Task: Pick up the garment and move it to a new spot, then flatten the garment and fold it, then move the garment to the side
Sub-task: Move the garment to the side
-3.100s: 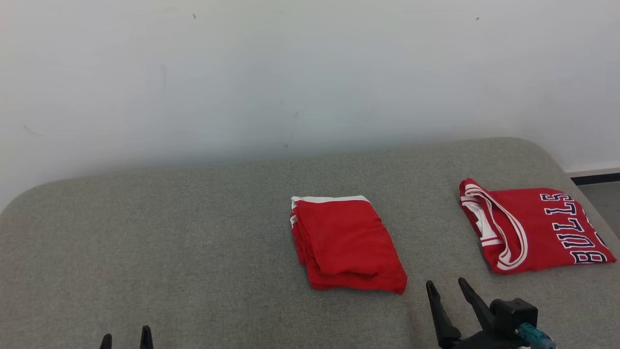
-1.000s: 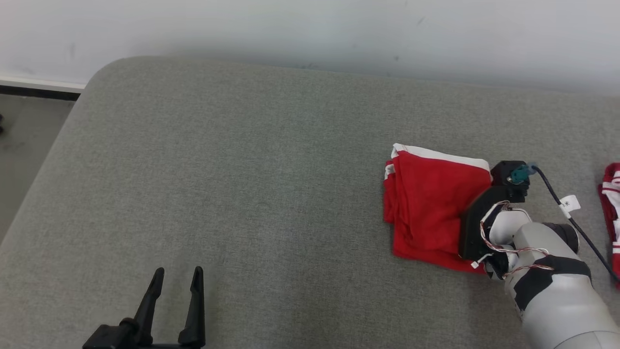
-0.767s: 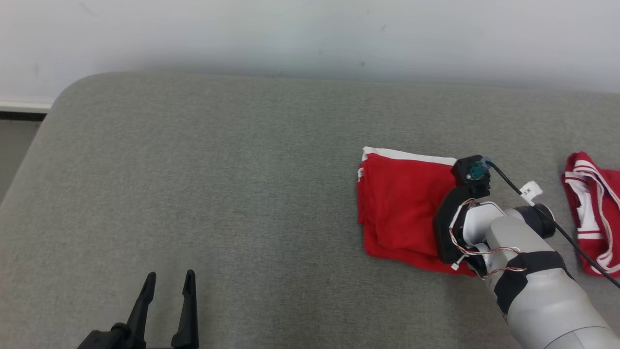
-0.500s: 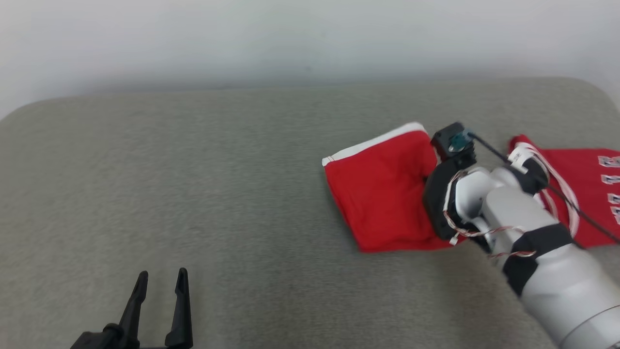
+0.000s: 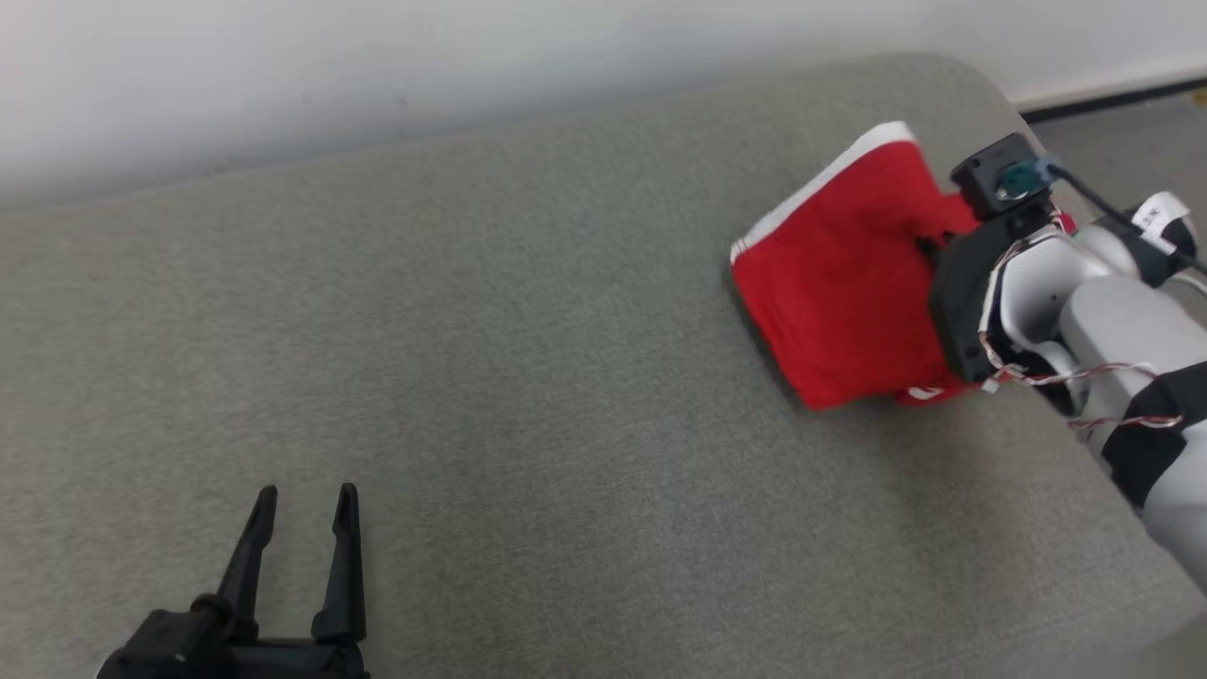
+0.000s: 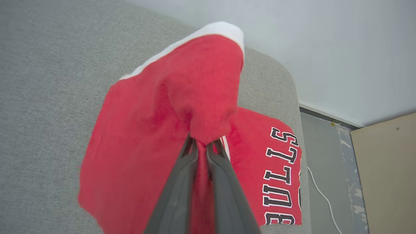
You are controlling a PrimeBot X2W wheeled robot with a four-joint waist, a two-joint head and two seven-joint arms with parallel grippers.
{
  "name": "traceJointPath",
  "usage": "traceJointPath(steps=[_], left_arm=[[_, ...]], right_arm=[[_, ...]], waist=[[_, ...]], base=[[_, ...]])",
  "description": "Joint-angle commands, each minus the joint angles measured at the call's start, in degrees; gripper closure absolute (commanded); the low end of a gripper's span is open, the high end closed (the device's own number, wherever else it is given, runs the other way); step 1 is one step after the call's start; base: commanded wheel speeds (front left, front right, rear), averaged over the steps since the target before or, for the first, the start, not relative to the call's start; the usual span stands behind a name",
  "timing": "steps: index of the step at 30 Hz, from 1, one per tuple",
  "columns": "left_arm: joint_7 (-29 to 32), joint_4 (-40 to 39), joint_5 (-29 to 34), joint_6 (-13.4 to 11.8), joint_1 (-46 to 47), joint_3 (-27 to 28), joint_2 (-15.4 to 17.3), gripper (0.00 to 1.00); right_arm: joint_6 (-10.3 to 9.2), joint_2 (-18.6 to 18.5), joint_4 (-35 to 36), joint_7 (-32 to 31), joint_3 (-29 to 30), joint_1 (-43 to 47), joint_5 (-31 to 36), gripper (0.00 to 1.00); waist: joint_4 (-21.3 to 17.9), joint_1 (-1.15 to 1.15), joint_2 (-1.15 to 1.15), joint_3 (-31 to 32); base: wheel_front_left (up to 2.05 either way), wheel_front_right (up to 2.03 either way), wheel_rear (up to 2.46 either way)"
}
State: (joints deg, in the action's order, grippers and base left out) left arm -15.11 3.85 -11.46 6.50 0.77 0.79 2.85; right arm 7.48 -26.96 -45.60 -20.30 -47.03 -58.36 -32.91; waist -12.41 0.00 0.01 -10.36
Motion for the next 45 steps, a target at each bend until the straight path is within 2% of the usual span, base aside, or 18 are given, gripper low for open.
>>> traceJointPath(steps=[1,5,10,17,19,21,22,29,35,39,45], left_arm=[[-0.01,-0.18,0.76,0.17,1.14,0.52,0.11,0.0],[-0.01,-0.51,1.51,0.48,2.17,0.56,0.48,0.0],[0.0,-0.64,2.05,0.82,3.82,0.2,0.95,0.0],[0.0,-0.88,2.29,0.92,4.8,-0.01,1.14,0.0],[-0.01,-0.82,2.36,0.94,4.7,-0.05,1.11,0.0],[-0.01,-0.6,2.37,0.92,4.67,-0.26,1.06,0.0],[0.0,-0.5,2.36,0.94,4.63,-0.34,1.04,0.0],[-0.01,0.2,1.37,0.97,3.19,-0.56,0.47,0.0],[-0.01,0.86,-0.31,0.74,0.09,0.53,0.16,0.0],[-0.01,1.03,-1.34,0.04,-2.42,1.32,0.04,0.0],[-0.01,0.3,-2.4,-1.45,-5.15,2.9,0.04,0.0]], right_arm=[[-0.01,-0.69,-1.01,1.19,-0.47,-1.96,0.25,1.0],[-0.01,-1.9,-3.59,2.6,-0.21,-3.66,0.87,1.0],[-0.01,-3.47,-8.65,6.36,-0.25,-6.12,4.84,1.0],[-0.01,-2.49,-17.34,12.93,2.68,-8.0,12.67,1.0],[-0.01,-2.07,-19.27,15.39,3.51,-8.3,15.06,0.92],[-0.01,-1.82,-21.38,17.17,4.51,-8.7,17.42,0.42],[-0.01,-1.62,-22.49,17.81,5.16,-8.74,18.3,0.0],[-0.01,0.26,-26.35,24.29,11.2,-5.87,20.81,0.0],[-0.01,4.07,-25.14,33.86,17.4,-0.9,17.58,0.0],[-0.01,7.29,-19.03,35.43,20.55,5.22,13.6,0.0],[-0.01,9.3,-1.81,35.49,22.44,17.33,10.14,0.0]], waist=[[-3.45,0.0,-0.01,-4.2],[-3.92,0.0,-0.01,-6.08],[-3.62,0.0,-0.01,-8.14],[-2.97,0.0,-0.01,-9.15],[-2.78,0.0,-0.01,-9.13],[-2.48,0.0,-0.01,-8.91],[-2.28,0.0,-0.01,-8.73],[-0.32,0.0,-0.01,-4.53],[1.8,0.0,-0.01,2.51],[3.02,0.0,-0.01,7.17],[3.82,0.0,-0.01,10.67]], base=[[0.0,0.0,0.0],[0.0,0.0,0.0],[0.0,0.0,0.0],[0.0,0.0,0.0],[0.0,0.0,0.0],[0.0,0.0,0.0],[0.0,0.0,0.0],[0.0,0.0,0.0],[0.0,0.0,0.0],[0.0,0.0,0.0],[0.0,0.0,0.0]])
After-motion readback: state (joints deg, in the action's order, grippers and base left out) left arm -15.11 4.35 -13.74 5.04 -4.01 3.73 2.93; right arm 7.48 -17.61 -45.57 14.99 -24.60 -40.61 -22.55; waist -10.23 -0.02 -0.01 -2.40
